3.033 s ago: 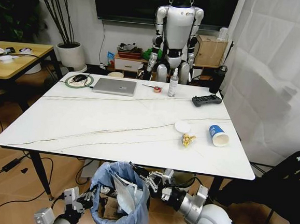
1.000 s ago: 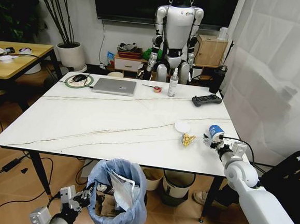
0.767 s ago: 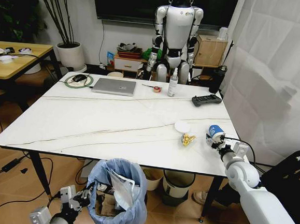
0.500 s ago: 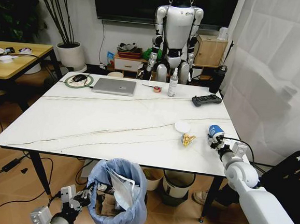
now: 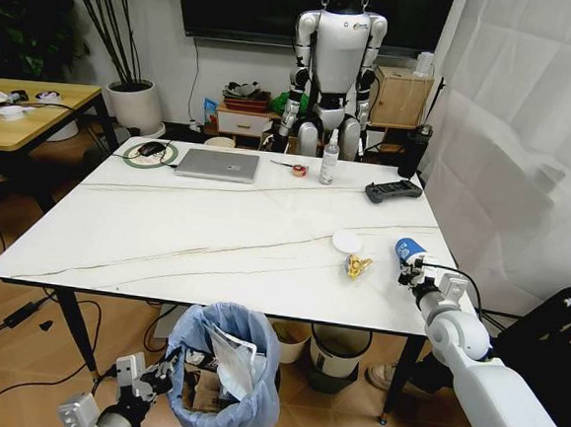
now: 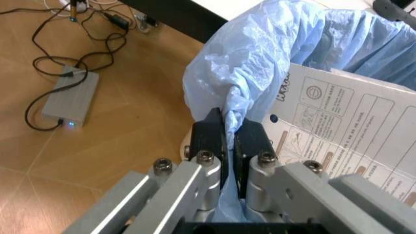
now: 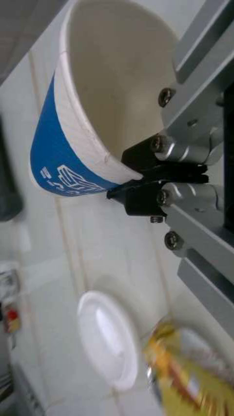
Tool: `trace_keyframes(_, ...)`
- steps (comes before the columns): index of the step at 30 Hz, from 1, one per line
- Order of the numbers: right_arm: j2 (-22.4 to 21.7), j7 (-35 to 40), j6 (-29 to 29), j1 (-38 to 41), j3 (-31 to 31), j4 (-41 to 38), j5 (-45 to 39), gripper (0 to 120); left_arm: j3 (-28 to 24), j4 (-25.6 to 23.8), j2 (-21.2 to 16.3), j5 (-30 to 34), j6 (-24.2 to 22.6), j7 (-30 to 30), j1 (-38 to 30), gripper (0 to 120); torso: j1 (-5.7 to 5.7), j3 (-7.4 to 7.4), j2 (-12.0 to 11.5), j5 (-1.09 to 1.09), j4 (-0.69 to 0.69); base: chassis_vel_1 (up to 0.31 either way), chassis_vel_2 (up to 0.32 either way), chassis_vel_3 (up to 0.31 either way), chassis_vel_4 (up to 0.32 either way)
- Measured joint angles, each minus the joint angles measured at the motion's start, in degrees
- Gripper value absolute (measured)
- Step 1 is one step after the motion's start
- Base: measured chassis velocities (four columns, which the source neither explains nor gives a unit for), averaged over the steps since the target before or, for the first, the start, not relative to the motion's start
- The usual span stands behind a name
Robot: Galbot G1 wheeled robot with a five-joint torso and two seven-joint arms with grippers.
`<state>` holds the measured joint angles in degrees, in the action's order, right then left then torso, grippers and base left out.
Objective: Pick up the trash bin and place the trash from the table into it.
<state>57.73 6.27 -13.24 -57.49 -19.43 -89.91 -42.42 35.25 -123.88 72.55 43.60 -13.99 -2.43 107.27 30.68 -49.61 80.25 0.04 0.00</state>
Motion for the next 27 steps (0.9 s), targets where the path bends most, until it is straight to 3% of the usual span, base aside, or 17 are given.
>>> trace_keyframes(3, -1.52, -4.99, 2.86, -1.26, -0.59, -3.56, -1.8, 0, -0.1, -0.05, 0.02, 0.0, 0.0, 0.0, -0.01, 0, 0.0, 0.0, 0.0, -0.06, 0.01, 0.0, 0.0, 0.0, 0.0)
trace_keyframes(7, -5.57, -14.57, 8.19, -5.17, 1.65, -14.44, -6.38, 0, -0.36, -0.28, -0.18, 0.0, 0.01, 0.0, -0.02, 0, 0.0, 0.01, 0.0, -0.06, 0.0, 0.0, 0.0, 0.0, 0.0)
trace_keyframes(10, -7.2, -15.3, 8.76, -6.17, 4.37, -18.97, -8.1, 0, -0.36, -0.38, -0.45, 0.0, 0.01, 0.0, 0.05, 0, -0.02, 0.01, 0.0, -0.05, -0.01, 0.0, 0.0, 0.0, 0.0)
trace_keyframes(15, -11.56, -12.43, 9.21, -2.71, 19.92, -30.87, -13.24, 0, 0.09, -0.45, -1.12, 0.24, 0.01, 0.0, -0.01, 0, -0.02, 0.01, 0.01, -0.05, 0.01, 0.0, 0.0, 0.0, 0.0)
trace_keyframes(16, -11.56, -12.43, 9.21, -2.71, 19.92, -30.87, -13.24, 0, 0.09, -0.45, -1.12, 0.24, 0.01, 0.0, -0.01, 0, -0.02, 0.01, 0.01, -0.05, 0.01, 0.0, 0.0, 0.0, 0.0)
trace_keyframes(21, -11.93, -14.12, 11.27, 3.39, 35.4, -33.07, -14.79, 0, 0.71, -0.51, -1.23, 0.95, -0.05, -0.41, -0.34, 0, -0.01, 0.01, 0.0, -0.04, 0.01, 0.0, 0.0, 0.0, 0.0)
trace_keyframes(27, -10.2, -15.0, 12.69, 5.92, 41.87, -31.56, -15.56, 0, 0.81, -0.76, -1.43, 2.8, -0.47, -1.77, -0.36, 0, -0.01, 0.01, 0.0, -0.04, 0.01, 0.0, 0.0, 0.0, 0.0)
